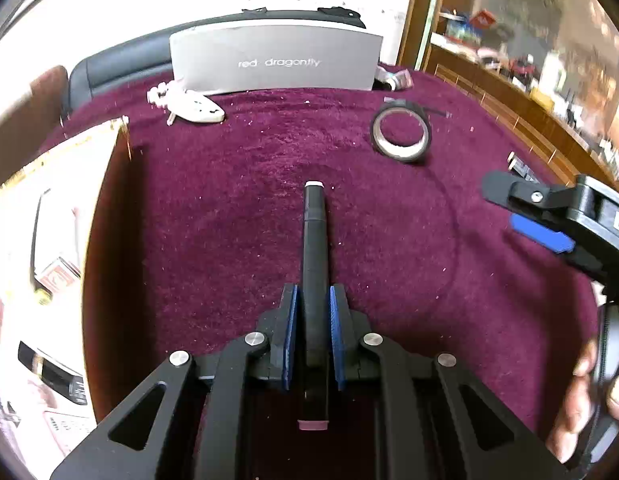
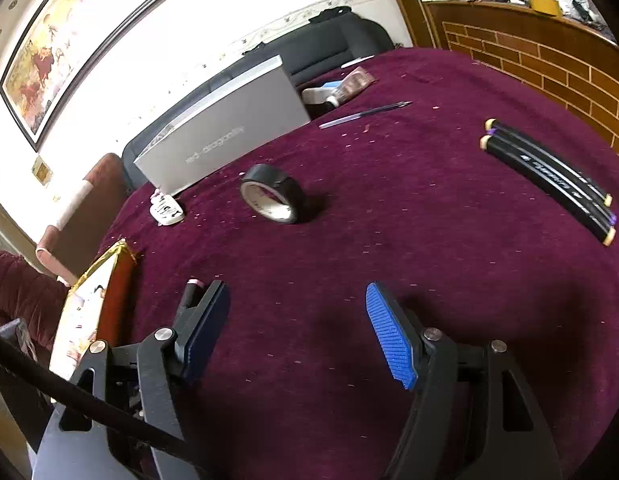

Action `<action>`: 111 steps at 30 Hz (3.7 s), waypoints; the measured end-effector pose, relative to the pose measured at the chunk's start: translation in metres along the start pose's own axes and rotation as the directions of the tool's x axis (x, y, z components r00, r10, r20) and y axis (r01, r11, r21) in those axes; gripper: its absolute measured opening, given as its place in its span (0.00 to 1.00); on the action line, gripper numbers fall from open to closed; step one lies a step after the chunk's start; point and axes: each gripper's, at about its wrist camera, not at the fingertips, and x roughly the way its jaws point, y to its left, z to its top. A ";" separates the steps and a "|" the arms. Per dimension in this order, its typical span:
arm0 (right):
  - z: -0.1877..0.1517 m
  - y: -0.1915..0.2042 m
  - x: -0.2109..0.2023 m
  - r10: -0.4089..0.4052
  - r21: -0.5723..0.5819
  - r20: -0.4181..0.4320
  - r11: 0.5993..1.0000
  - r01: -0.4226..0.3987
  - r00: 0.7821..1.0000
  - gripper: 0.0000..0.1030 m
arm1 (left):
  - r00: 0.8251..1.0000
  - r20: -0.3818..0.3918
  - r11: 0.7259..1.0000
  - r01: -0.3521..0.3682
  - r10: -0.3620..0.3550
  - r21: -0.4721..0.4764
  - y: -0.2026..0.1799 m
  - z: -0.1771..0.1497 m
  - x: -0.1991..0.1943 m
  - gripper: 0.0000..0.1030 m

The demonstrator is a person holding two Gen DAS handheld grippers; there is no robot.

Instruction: Organize objects

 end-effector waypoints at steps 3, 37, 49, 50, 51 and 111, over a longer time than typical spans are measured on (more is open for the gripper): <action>0.018 0.008 0.009 -0.015 0.026 -0.027 1.000 0.016 1.000 0.68 | 1.000 0.001 1.000 0.002 -0.002 -0.002 0.000 0.003 0.001 0.12; 0.015 0.011 0.043 -0.020 0.082 -0.131 0.996 0.031 0.991 0.58 | 1.000 -0.001 0.998 -0.006 0.006 0.059 -0.013 0.001 0.004 0.28; -0.020 0.019 0.018 0.012 -0.014 -0.089 1.000 -0.013 0.996 0.58 | 1.000 0.020 0.999 -0.016 0.015 0.041 -0.010 0.000 0.001 0.20; -0.020 0.019 0.018 0.013 -0.015 -0.088 1.000 -0.014 0.996 0.58 | 1.000 0.020 0.999 -0.015 0.014 0.038 -0.010 0.000 0.001 0.19; -0.020 0.019 0.017 0.016 -0.017 -0.087 1.000 -0.018 0.996 0.58 | 1.000 0.021 0.999 -0.017 0.016 0.036 -0.009 0.000 0.001 0.16; -0.016 0.058 -0.025 0.097 -0.213 0.091 0.974 -0.076 0.991 0.58 | 0.918 0.311 0.943 -0.299 0.244 0.144 -0.042 -0.004 -0.041 0.11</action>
